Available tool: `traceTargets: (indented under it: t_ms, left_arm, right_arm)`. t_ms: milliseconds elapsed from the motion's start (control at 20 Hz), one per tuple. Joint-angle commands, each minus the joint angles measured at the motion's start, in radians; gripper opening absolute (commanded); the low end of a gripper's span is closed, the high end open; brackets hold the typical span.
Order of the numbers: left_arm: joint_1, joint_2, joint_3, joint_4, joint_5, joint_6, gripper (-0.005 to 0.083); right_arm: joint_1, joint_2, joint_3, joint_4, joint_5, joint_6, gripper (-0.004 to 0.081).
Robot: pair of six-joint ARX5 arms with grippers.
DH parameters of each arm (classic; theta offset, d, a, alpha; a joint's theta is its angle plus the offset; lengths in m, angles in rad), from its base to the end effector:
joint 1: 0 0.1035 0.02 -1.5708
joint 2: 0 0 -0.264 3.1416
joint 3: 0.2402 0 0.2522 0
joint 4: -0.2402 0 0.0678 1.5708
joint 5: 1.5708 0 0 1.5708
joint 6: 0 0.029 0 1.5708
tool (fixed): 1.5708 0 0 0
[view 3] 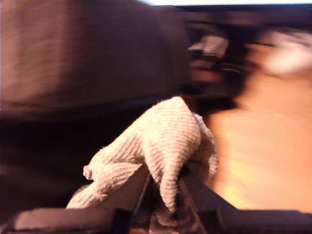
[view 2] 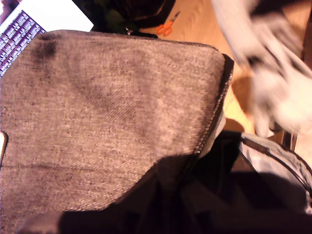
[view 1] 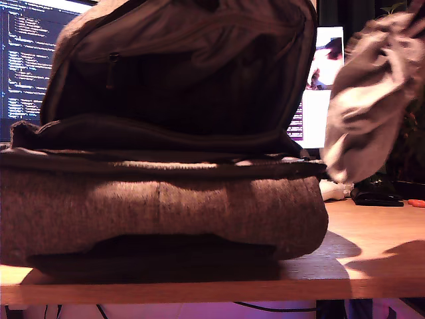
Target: Pack the pair of socks inside the grey Google backpack
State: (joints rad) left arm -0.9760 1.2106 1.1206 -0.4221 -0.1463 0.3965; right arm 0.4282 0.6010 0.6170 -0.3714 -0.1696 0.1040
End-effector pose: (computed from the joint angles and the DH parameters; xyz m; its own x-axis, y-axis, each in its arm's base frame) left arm 0.1494 -0.2133 0.3410 0.6040 -0.6326 -0.4848 0.7962 0.4517 0.4025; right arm 0.1222 0.0612 0.2832 0.7705 0.5372 -0.3430 -0.5174 0.8415 0.1557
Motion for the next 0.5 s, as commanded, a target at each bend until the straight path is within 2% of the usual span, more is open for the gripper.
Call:
traceTargets:
  t_ms: [0, 100, 250, 450]
  left_arm:
    - [0.001, -0.014, 0.063, 0.042, 0.025, -0.003, -0.0024]
    - [0.001, -0.014, 0.090, 0.041, 0.038, -0.004, -0.0025]
    - [0.001, -0.014, 0.141, 0.040, 0.038, -0.004, -0.0024]
    - [0.001, -0.014, 0.186, 0.032, 0.037, -0.003, -0.0025]
  right_arm:
    - [0.062, 0.017, -0.008, 0.070, -0.006, 0.037, -0.0013]
    - [0.130, 0.079, -0.008, 0.166, -0.003, 0.109, -0.0013]
    - [0.203, 0.205, -0.008, 0.290, 0.000, 0.139, -0.0013]
    - [0.261, 0.362, -0.008, 0.502, 0.003, 0.235, -0.0013]
